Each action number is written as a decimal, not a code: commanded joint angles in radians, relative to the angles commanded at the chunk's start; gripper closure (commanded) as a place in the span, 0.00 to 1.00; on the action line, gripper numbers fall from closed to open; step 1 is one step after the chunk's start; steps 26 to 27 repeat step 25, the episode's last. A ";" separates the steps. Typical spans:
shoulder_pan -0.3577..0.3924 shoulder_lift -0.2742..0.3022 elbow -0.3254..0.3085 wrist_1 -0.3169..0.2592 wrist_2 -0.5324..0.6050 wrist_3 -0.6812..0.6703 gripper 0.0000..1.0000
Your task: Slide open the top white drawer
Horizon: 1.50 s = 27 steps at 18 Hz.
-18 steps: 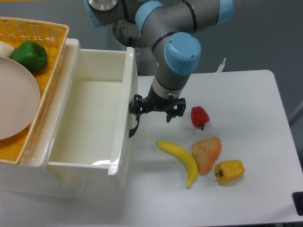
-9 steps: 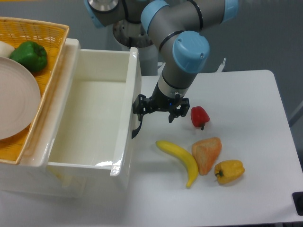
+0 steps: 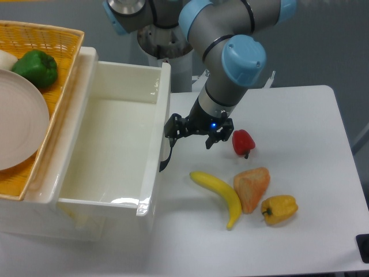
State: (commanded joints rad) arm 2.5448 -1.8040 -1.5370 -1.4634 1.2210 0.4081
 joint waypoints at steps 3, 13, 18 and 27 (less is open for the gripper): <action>0.026 -0.002 0.012 0.006 0.005 0.020 0.00; 0.077 -0.002 0.015 0.012 0.112 0.541 0.00; 0.078 -0.014 0.014 0.012 0.228 0.684 0.00; 0.078 -0.052 0.012 0.064 0.265 0.750 0.00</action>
